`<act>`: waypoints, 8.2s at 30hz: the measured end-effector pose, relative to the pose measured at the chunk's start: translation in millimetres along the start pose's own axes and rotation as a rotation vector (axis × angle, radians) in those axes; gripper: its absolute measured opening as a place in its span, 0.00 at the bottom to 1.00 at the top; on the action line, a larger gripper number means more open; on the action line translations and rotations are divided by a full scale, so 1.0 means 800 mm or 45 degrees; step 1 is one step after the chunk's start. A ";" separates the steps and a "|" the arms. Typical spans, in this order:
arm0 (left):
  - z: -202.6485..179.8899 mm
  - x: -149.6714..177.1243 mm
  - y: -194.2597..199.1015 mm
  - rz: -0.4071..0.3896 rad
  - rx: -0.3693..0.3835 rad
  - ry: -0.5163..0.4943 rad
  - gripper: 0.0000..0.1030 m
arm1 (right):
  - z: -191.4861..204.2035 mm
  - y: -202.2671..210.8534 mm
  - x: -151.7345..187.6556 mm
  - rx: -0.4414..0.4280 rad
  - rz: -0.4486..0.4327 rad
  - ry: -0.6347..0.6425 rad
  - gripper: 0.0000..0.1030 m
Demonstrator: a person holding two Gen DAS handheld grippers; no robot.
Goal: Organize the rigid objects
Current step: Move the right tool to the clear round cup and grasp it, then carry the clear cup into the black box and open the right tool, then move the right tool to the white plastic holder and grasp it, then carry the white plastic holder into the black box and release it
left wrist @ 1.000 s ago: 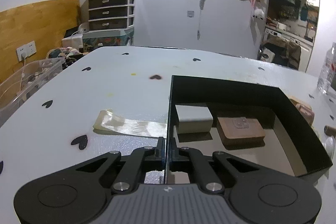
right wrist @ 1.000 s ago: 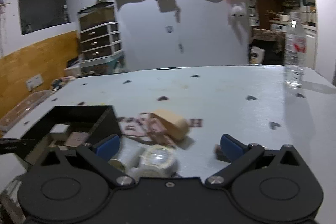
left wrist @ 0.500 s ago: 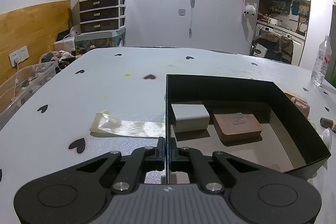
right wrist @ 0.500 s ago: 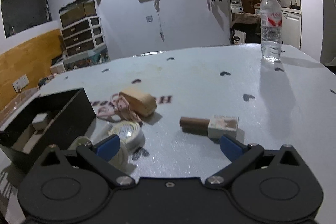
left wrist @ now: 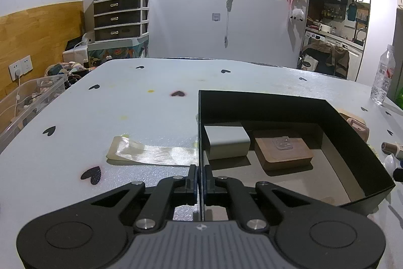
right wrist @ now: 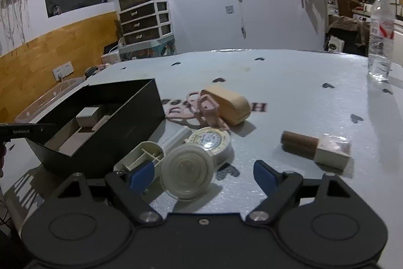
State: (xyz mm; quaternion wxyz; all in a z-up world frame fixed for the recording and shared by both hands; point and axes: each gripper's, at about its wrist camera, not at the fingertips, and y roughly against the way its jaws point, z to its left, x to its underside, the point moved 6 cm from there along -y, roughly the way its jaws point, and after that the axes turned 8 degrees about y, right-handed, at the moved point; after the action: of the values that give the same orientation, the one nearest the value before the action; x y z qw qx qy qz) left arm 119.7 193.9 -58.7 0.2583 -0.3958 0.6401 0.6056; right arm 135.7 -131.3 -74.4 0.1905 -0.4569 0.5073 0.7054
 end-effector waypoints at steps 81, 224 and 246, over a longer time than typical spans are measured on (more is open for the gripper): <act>0.005 0.001 0.035 -0.079 0.044 0.076 0.04 | 0.195 -0.133 -0.097 0.060 0.444 1.662 0.60; 0.005 -0.006 0.029 -0.056 0.057 0.154 0.04 | 0.228 -0.118 -0.112 -0.888 0.318 0.401 0.73; 0.006 -0.007 0.030 -0.057 0.048 0.150 0.04 | 0.224 -0.157 -0.095 -0.842 0.583 0.190 0.10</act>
State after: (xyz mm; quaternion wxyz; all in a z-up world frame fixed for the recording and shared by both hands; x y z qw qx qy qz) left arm 102.6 198.3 -41.2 0.2412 -0.4401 0.6565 0.5631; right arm 185.3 94.4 -66.8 -0.1658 -0.4187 0.3541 0.8196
